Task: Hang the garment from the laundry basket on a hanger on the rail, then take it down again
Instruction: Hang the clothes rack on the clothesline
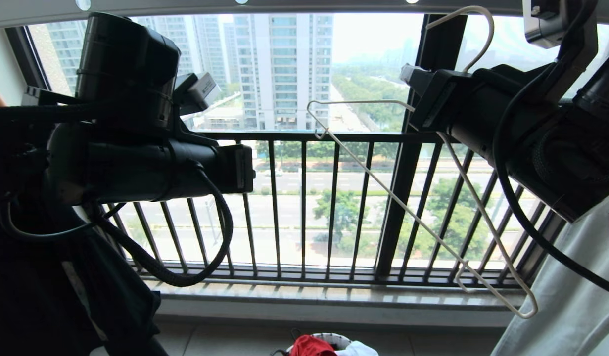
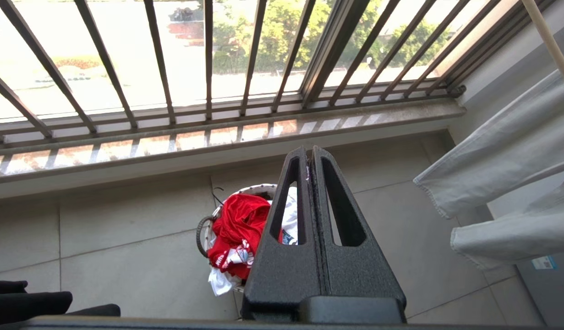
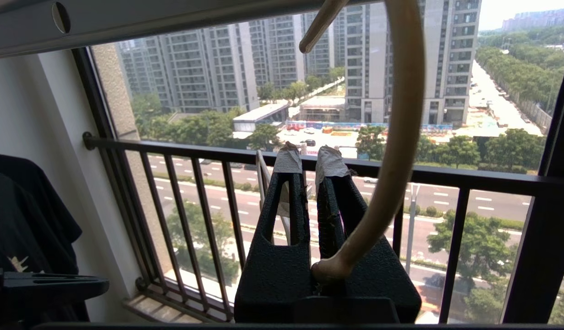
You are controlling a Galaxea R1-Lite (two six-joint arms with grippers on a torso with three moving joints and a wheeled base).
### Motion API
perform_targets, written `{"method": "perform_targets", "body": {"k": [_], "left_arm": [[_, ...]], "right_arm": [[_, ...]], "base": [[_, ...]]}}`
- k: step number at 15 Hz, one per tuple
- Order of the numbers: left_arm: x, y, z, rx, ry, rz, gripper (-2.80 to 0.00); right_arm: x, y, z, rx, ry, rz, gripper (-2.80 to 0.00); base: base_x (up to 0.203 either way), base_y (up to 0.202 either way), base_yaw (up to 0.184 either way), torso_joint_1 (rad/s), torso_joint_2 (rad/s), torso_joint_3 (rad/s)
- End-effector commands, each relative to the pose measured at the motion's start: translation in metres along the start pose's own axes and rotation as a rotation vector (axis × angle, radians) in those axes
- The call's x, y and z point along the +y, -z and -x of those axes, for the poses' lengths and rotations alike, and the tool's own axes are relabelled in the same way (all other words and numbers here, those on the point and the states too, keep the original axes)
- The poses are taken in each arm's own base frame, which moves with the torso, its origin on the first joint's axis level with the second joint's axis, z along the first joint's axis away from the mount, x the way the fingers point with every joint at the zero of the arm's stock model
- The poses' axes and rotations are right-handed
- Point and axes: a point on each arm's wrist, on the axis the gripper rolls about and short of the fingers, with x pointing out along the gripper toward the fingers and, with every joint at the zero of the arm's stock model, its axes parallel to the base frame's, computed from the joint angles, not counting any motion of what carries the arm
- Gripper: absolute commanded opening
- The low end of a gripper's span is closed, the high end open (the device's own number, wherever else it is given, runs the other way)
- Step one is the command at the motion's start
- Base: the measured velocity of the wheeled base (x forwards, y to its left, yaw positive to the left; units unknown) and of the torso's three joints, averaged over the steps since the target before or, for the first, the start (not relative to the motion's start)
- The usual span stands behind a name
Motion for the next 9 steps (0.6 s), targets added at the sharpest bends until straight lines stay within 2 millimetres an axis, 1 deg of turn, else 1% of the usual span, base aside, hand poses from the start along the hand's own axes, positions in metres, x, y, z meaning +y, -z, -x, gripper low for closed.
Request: {"method": "perform_targets", "body": {"k": [1,3,5,7,9], "left_arm": [[0.0,-0.003,0.006,-0.017,0.006,0.005,-2.8],[0.0,-0.004,0.01,-0.027,0.005,0.007,-2.8],[0.002,-0.007,0.018,-0.048,0.007,0.012,-2.8],[0.003,-0.009,0.024,-0.062,0.009,0.015,-2.8],[0.003,-0.01,0.028,-0.071,0.012,0.016,-2.8]], "right_arm": [[-0.004,-0.025,0.016,-0.036,0.008,0.006,-2.8],[-0.004,-0.032,0.018,-0.009,0.005,0.02,-2.8],[-0.003,-0.028,0.014,0.028,0.005,0.032,-2.8],[-0.002,-0.034,0.01,0.017,0.008,0.028,-2.8],[-0.001,-0.034,0.006,0.043,0.009,0.036,-2.8]], "base": [[0.0,0.0,0.0,0.0,0.0,0.0],[0.0,0.0,0.0,0.0,0.0,0.0],[0.0,0.0,0.0,0.0,0.0,0.0],[0.0,0.0,0.0,0.0,0.0,0.0],[0.0,0.0,0.0,0.0,0.0,0.0]]}}
